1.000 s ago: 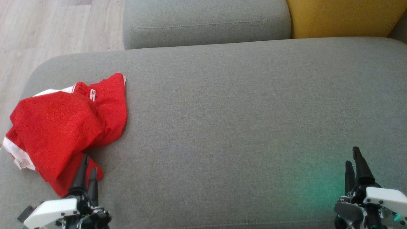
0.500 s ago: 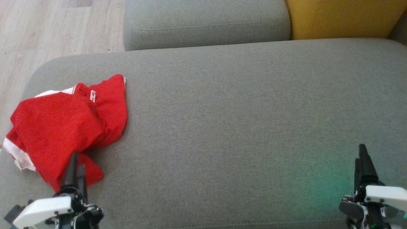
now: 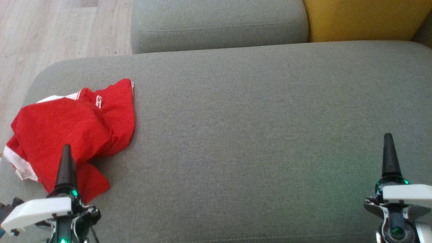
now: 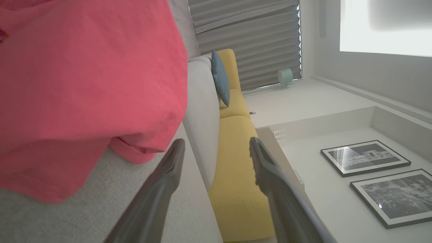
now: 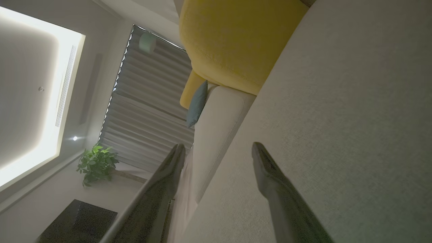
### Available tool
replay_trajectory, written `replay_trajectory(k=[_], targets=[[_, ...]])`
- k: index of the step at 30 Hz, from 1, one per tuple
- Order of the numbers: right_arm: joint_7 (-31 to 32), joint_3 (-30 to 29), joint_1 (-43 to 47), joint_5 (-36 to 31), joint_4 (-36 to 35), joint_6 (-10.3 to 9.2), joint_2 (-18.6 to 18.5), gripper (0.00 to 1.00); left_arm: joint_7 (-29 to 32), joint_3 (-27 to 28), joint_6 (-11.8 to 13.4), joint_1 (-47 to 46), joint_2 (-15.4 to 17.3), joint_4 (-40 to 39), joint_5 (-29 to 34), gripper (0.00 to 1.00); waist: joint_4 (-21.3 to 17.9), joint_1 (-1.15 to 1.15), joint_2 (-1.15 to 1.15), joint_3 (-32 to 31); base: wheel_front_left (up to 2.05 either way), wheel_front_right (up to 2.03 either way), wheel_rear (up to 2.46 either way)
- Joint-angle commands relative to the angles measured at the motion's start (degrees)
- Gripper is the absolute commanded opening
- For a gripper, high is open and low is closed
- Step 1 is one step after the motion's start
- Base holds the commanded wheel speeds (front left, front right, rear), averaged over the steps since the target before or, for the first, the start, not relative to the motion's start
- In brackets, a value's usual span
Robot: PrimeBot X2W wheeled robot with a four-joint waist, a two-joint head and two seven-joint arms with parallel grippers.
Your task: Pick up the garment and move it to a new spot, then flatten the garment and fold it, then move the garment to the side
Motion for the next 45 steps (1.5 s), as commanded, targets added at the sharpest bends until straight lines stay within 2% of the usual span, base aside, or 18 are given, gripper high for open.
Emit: replay_trajectory(k=[1,10,15,33,40,45], targets=[[-0.64,0.84,-2.62,-2.78,-3.24,0.16,-0.33,1.0,-0.57,0.7,0.15,-3.06,0.78,-2.89,1.52,1.0,0.04,0.0,0.0,0.03,0.0,0.0,0.0],[-2.17,3.87,-2.35,-14.91,-7.24,0.19,-0.36,1.0,-2.11,-1.46,1.57,-2.63,0.84,-7.01,8.92,1.0,0.18,0.0,0.0,0.17,0.0,0.0,0.0],[-3.01,5.93,-2.14,-21.37,-7.78,0.21,-0.37,1.0,-2.96,-3.66,1.81,-2.21,0.87,-9.02,15.85,1.0,0.1,0.0,0.0,0.18,0.0,0.0,0.0],[-5.88,9.15,-0.9,-36.45,-9.74,0.27,-0.43,1.0,-5.85,-11.73,3.84,-1.72,1.31,-11.96,39.55,1.0,-0.68,0.0,0.0,0.21,0.0,0.0,0.0],[-7.06,10.55,-0.66,-42.84,-9.62,0.3,-0.45,1.0,-7.04,-15.59,6.75,-1.72,3.02,-11.75,47.35,1.0,-1.16,0.0,0.0,0.23,0.0,0.0,0.0],[-7.91,10.8,-0.45,-46.93,-8.83,0.32,-0.47,1.0,-7.89,-18.16,10.37,-2.0,4.64,-11.39,51.57,1.0,-1.29,0.0,0.0,0.13,0.0,0.0,0.0]])
